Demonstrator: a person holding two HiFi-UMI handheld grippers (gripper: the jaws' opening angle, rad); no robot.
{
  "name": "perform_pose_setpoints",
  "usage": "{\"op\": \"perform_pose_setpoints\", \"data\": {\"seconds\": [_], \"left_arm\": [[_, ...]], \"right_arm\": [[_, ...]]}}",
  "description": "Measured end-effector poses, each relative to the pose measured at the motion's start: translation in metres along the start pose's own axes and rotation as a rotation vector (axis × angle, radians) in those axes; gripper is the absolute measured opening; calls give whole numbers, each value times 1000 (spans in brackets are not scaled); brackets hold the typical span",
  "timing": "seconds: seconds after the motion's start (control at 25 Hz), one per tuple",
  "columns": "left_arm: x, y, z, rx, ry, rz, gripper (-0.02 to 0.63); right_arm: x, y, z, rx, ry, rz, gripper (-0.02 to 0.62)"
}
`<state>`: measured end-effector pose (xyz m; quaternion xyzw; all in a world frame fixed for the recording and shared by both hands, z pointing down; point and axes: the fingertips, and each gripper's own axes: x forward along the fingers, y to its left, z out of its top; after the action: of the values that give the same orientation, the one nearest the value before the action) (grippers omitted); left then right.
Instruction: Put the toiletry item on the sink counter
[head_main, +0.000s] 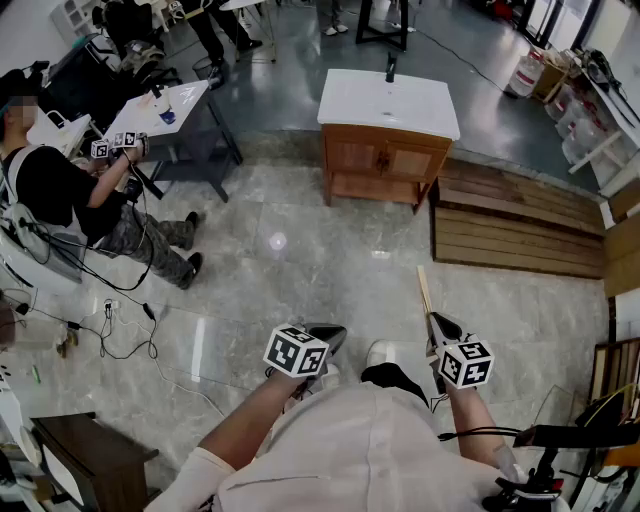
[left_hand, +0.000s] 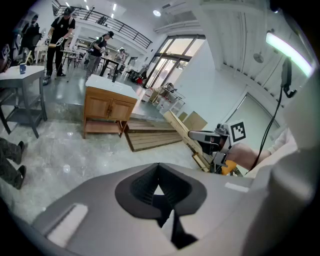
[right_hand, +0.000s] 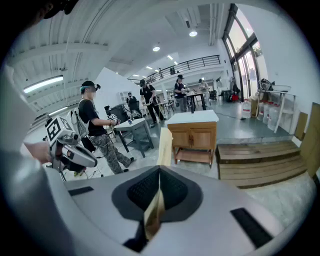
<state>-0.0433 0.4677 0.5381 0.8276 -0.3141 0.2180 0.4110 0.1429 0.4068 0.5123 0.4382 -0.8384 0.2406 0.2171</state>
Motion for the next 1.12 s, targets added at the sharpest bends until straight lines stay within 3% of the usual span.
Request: {"op": "perform_pose_setpoints", "data": {"seconds": [0.28,0.6,0.84,1.12], "left_arm": [[1,9,28,9,-35,15,6],[58,5,106,42,8,45,6],[84,-3,144,27,-51,9,6],[112,60,199,33,-11,-19,6]], "right_arm": [[22,-10,22,-16,-42,2,5],[44,-94,70,-6,-64,18,5],[55,-126,70,-13,-62,23,5],[118,-155,105,18,-46,0,5]]}}
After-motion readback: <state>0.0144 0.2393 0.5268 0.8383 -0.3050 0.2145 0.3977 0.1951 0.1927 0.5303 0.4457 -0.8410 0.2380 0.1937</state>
